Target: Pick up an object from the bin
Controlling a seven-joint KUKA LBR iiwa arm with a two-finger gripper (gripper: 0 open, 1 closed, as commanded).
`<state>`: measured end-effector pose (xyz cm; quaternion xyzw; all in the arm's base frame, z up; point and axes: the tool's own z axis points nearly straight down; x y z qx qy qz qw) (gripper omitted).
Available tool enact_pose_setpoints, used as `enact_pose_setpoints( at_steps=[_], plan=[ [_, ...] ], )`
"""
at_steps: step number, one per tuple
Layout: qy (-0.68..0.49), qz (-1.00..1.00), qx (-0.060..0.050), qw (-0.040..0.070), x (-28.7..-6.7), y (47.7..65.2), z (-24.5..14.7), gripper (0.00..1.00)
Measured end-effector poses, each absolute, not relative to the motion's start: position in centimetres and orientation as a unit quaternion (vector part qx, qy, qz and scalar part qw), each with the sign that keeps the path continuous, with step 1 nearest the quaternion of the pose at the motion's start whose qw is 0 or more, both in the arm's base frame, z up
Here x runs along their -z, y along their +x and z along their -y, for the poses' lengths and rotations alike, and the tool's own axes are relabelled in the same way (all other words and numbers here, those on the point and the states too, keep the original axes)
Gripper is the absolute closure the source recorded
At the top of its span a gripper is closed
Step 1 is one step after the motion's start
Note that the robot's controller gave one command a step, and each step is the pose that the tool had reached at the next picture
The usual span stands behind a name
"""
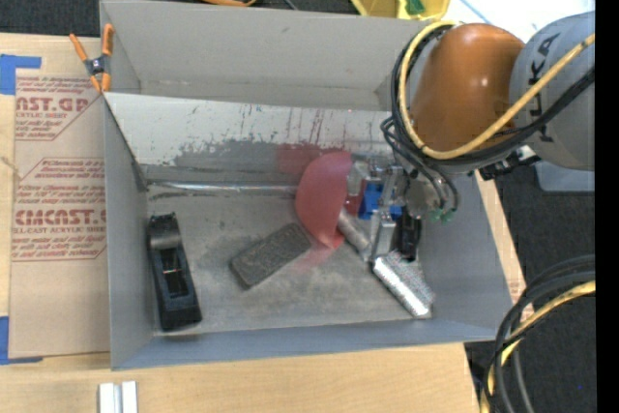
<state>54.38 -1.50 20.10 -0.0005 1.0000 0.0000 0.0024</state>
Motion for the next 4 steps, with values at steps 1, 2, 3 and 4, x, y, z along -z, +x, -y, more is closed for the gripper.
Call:
enact_pose_setpoints(
  at_steps=[1, 2, 3, 4],
  plan=[
    [0.000, -1.000, 0.000, 0.002, -20.1, 54.4, 1.5, 0.00],
    [-0.002, -1.000, 0.000, 0.009, -29.7, 54.7, 1.4, 0.00],
    [0.001, -1.000, 0.000, -0.007, -22.3, 52.2, 2.2, 0.00],
    [-0.005, -1.000, 0.000, 0.016, -29.2, 54.9, 0.3, 0.00]
  ],
)
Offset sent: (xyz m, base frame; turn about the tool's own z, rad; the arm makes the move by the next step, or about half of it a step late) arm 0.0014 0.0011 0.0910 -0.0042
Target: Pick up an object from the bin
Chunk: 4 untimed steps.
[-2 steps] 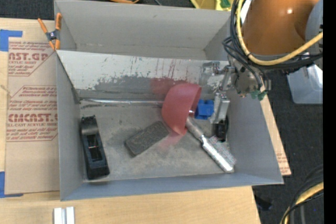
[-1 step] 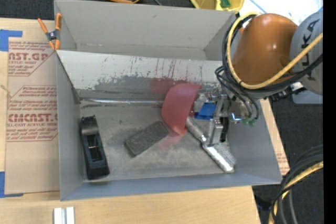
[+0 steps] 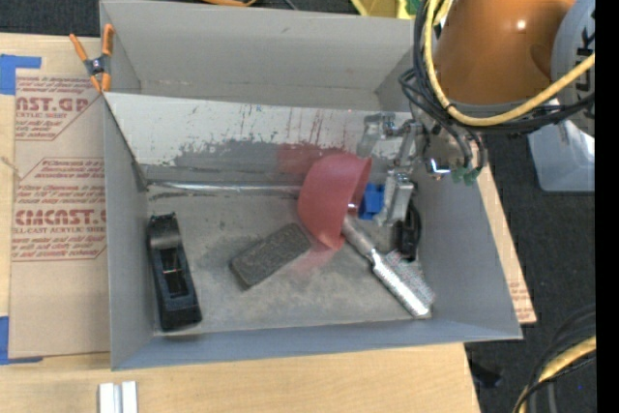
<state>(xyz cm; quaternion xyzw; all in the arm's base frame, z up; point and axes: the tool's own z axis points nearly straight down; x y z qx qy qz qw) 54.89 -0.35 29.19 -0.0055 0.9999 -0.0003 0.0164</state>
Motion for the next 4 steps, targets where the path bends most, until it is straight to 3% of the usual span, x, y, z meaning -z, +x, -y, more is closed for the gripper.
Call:
enact_pose_setpoints(
  at_steps=[1, 2, 3, 4],
  plan=[
    [-0.019, -1.000, 0.000, 0.001, -37.0, 52.1, 0.8, 0.00],
    [-0.007, -1.000, -0.001, 0.001, -27.9, 53.0, -2.1, 0.00],
    [-0.009, -1.000, 0.000, 0.001, -30.4, 53.5, -1.5, 0.00],
    [-0.125, -0.992, 0.000, 0.002, -27.9, 51.9, -1.1, 0.00]
  ],
)
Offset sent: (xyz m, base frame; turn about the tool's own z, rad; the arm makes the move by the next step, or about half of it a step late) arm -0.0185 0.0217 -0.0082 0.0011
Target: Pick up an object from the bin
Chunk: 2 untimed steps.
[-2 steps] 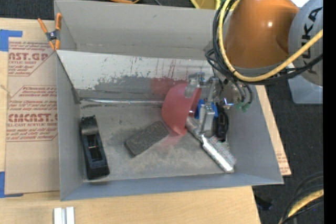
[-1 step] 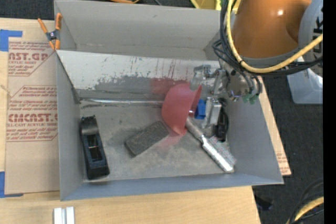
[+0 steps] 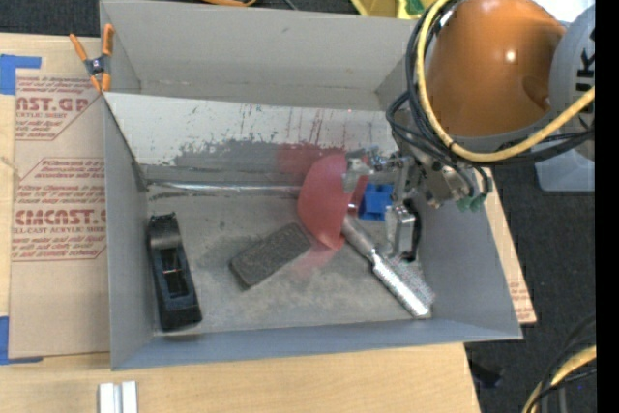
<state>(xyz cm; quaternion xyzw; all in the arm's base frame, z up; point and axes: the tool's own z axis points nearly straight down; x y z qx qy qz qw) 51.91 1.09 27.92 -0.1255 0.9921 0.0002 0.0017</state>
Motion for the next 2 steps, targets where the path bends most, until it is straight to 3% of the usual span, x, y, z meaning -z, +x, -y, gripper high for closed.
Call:
enact_pose_setpoints(
  at_steps=[1, 2],
  plan=[
    [-0.129, -0.992, 0.000, 0.001, -27.0, 51.8, -1.6, 0.00],
    [-0.062, -0.998, 0.000, 0.002, -30.1, 54.2, -1.3, 0.00]
  ],
)
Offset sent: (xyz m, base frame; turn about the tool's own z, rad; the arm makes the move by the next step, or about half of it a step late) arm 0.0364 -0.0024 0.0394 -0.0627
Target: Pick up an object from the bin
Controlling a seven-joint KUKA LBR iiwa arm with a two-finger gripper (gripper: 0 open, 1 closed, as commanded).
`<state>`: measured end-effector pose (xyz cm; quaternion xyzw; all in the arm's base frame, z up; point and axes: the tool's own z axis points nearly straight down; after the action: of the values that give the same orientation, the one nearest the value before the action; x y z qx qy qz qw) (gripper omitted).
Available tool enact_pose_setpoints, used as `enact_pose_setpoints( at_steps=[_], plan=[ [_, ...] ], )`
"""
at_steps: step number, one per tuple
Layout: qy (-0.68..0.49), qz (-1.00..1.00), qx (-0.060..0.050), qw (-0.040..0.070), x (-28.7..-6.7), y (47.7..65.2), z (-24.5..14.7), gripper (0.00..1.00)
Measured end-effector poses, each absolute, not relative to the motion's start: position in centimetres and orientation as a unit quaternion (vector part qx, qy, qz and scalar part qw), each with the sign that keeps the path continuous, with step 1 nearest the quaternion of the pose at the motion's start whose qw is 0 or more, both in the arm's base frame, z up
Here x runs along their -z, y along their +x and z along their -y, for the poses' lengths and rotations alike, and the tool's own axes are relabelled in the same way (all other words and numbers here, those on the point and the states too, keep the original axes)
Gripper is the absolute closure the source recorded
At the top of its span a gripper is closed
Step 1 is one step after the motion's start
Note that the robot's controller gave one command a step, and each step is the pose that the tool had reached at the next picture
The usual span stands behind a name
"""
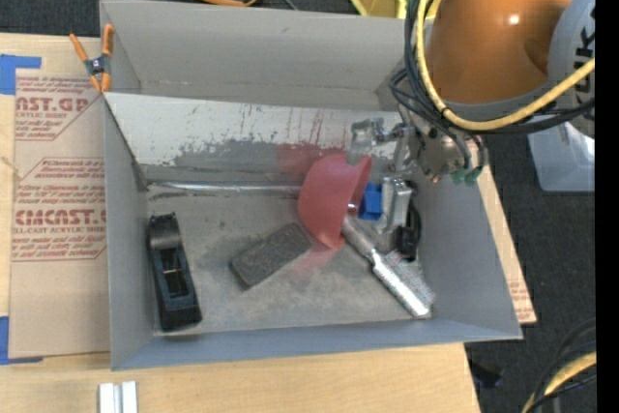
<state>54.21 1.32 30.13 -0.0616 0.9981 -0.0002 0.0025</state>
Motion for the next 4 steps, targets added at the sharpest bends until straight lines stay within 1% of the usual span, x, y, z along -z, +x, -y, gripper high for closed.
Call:
enact_pose_setpoints(
  at_steps=[1, 2, 3, 4],
  plan=[
    [-0.078, -0.997, -0.001, 0.003, -26.0, 52.7, -3.6, 0.00],
    [-0.165, -0.986, 0.001, 0.008, -26.6, 54.5, -2.4, 0.00],
    [0.041, -0.999, -0.002, 0.004, -26.4, 56.2, -2.1, 0.00],
    [-0.138, -0.990, 0.000, 0.009, -27.1, 55.1, -2.1, 0.00]
  ],
)
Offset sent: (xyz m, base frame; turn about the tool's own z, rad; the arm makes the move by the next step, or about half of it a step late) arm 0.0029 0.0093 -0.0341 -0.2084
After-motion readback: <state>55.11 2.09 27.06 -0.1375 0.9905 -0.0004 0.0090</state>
